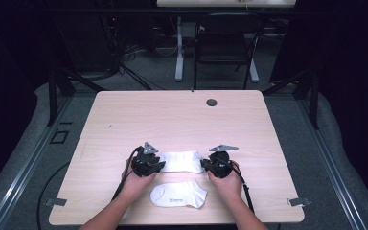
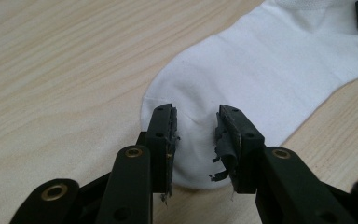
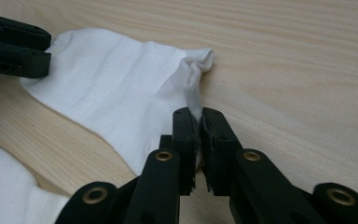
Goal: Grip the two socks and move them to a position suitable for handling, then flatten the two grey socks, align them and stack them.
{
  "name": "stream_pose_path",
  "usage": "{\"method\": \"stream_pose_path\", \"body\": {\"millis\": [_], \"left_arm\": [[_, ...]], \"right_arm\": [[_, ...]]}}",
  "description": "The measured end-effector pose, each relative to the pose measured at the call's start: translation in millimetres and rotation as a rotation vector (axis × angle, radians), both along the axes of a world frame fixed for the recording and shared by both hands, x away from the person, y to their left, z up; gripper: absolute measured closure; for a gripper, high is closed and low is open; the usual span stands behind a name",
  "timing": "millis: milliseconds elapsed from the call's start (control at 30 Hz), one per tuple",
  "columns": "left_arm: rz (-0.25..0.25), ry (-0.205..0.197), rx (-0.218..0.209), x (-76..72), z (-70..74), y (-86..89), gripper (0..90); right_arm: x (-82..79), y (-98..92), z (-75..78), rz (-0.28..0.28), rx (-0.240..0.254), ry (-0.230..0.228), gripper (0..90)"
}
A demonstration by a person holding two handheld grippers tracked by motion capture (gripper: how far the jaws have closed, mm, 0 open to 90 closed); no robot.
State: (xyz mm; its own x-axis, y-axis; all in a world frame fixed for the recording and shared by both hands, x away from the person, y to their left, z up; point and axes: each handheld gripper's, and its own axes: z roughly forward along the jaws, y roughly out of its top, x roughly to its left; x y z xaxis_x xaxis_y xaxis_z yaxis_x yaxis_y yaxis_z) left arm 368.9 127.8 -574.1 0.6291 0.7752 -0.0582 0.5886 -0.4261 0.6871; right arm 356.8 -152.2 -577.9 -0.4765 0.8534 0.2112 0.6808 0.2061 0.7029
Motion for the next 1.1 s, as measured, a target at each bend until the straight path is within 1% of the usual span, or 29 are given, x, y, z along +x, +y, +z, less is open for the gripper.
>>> {"method": "stream_pose_path", "body": {"millis": [33, 67, 133, 167, 267, 333, 367, 467, 567, 633, 700, 733, 800, 833, 900, 967, 1067, 1100], "left_arm": [[0.0, 0.0, 0.0, 0.0, 0.0, 0.0, 65.7], [-0.001, 0.0, -0.014, 0.8, 1.6, 2.5, 65.7], [0.008, -0.007, -0.017, 2.0, 2.9, 4.8, 64.7], [0.009, -0.005, -0.017, 2.7, 3.9, 6.2, 64.5], [0.02, -0.008, -0.021, 4.4, 6.2, 9.4, 63.0], [0.025, -0.016, -0.038, 5.5, 8.5, 11.3, 61.1], [0.027, -0.024, -0.047, 6.1, 9.7, 12.3, 60.2], [0.029, -0.029, -0.063, 7.6, 13.3, 14.2, 57.8], [0.031, -0.028, -0.068, 9.4, 15.6, 14.6, 55.2], [0.038, -0.037, -0.078, 11.7, 15.2, 13.5, 54.0], [0.04, -0.033, -0.067, 15.2, 14.1, 13.6, 53.6], [0.049, -0.026, -0.062, 17.0, 12.9, 12.6, 53.6], [0.05, -0.019, -0.049, 19.8, 11.0, 11.1, 53.6], [0.051, -0.02, -0.051, 20.3, 9.9, 10.0, 53.6], [0.04, -0.01, -0.032, 21.0, 7.0, 7.1, 53.7], [0.03, -0.003, -0.015, 20.6, 4.3, 4.9, 53.8], [0.028, -0.004, -0.012, 19.7, 0.8, 2.8, 54.2], [0.022, 0.002, -0.008, 19.5, 0.6, 2.9, 54.5]], "right_arm": [[0.0, 0.0, 0.0, 0.0, 0.0, 0.0, 83.1], [-0.1, 0.0, 0.2, 0.002, -0.001, -0.001, 82.4], [-1.1, -0.5, 2.4, 0.008, 0.016, -0.005, 79.6], [-1.6, -0.5, 3.1, 0.009, 0.018, -0.009, 79.4], [-2.0, -1.2, 5.0, 0.01, 0.011, -0.018, 77.9], [-1.9, -2.2, 5.9, 0.008, 0.013, -0.023, 76.6], [-1.6, -2.7, 6.3, 0.008, 0.014, -0.024, 75.7], [-0.4, -4.6, 6.7, 0.004, 0.014, -0.024, 72.1], [0.0, -6.5, 7.4, 0.005, 0.008, -0.026, 70.1], [0.1, -6.7, 8.6, 0.006, 0.011, -0.019, 68.7], [0.1, -6.2, 10.6, 0.01, -0.009, -0.032, 68.2], [0.7, -6.7, 12.8, 0.013, -0.019, -0.043, 67.8], [1.5, -7.1, 15.4, 0.004, 0.0, -0.051, 67.0], [2.4, -7.7, 17.1, 0.004, 0.007, -0.054, 66.3], [4.2, -7.3, 17.5, 0.003, 0.015, -0.055, 63.6], [6.3, -6.9, 15.3, 0.006, 0.01, -0.06, 61.1], [8.8, -4.3, 10.5, 0.021, 0.007, -0.051, 58.2], [9.2, -3.8, 9.6, 0.026, 0.0, -0.05, 57.8]]}}
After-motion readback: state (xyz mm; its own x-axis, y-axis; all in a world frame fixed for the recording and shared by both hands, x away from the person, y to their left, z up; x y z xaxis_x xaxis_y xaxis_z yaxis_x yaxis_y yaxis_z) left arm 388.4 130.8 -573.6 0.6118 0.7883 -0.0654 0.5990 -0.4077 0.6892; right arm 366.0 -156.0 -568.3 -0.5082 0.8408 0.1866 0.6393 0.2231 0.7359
